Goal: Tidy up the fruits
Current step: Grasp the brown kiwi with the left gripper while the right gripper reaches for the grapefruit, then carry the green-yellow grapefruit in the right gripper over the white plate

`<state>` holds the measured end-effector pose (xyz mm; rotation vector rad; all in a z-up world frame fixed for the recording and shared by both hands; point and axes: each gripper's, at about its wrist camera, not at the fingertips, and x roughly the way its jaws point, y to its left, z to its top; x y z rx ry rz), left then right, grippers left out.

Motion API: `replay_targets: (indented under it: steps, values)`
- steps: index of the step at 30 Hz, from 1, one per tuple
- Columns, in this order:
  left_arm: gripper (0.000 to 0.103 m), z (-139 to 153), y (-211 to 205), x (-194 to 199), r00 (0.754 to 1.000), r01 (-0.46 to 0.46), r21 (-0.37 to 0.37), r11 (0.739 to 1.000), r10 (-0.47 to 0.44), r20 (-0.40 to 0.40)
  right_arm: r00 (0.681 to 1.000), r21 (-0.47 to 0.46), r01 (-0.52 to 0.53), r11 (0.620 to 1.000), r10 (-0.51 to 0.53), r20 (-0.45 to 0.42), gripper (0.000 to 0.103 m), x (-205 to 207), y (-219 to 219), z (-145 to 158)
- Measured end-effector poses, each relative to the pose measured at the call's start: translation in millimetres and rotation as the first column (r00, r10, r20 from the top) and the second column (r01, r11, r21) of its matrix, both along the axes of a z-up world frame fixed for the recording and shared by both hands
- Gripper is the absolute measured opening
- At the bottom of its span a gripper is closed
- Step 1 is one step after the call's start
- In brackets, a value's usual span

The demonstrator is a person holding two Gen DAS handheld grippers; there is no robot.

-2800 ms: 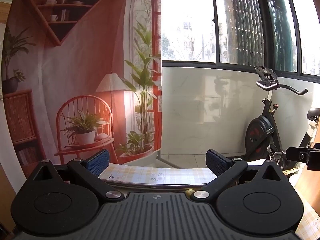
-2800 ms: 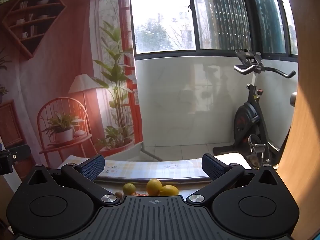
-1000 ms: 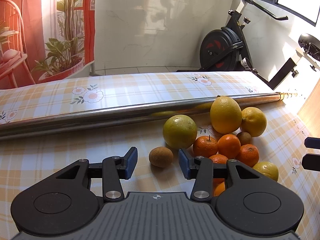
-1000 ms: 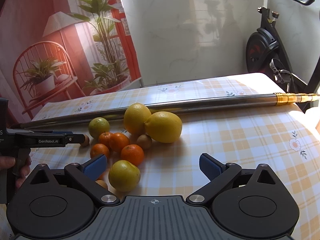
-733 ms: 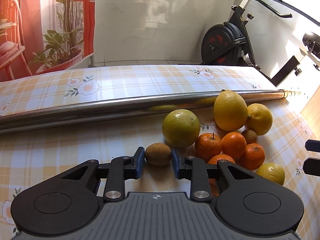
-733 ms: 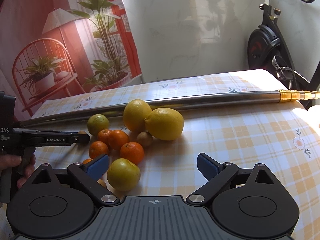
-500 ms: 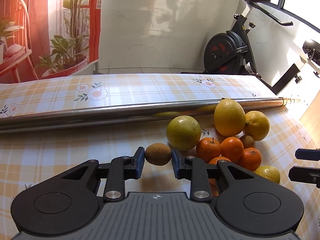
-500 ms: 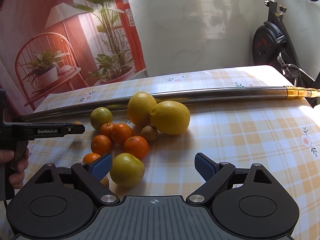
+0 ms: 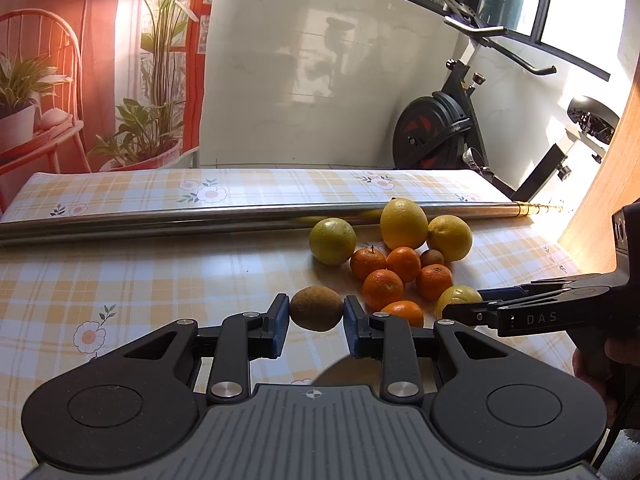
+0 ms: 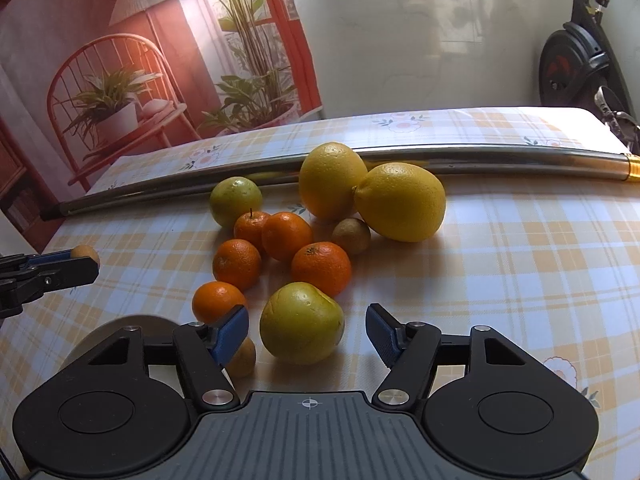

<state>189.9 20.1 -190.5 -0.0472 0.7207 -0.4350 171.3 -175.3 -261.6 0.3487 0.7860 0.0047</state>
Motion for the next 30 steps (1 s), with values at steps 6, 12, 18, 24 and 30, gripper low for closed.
replay_targets:
  steps: [6,12,18,24,30]
  values:
    - [0.031,-12,2,-11,1.000,-0.013,0.009,1.000,0.013,-0.003,1.000,0.076,0.021,0.997,-0.021,-0.004,0.044,2,-6,-8]
    - [0.031,-20,11,-22,1.000,-0.012,0.007,1.000,0.013,-0.015,0.999,0.038,0.022,0.999,-0.023,0.032,0.044,-12,1,1]
    - [0.031,-32,15,-40,1.000,-0.009,0.027,1.000,0.010,-0.021,0.998,0.028,0.018,0.999,-0.020,0.062,0.044,-33,7,14]
    - [0.031,-41,16,-64,1.000,-0.013,0.080,0.997,0.014,-0.007,0.997,0.029,0.020,0.999,-0.022,0.069,0.044,-54,14,20]
    - [0.031,-46,20,-82,1.000,-0.008,0.116,0.993,0.010,-0.016,0.997,0.001,-0.013,1.000,0.013,0.073,0.044,-73,28,28]
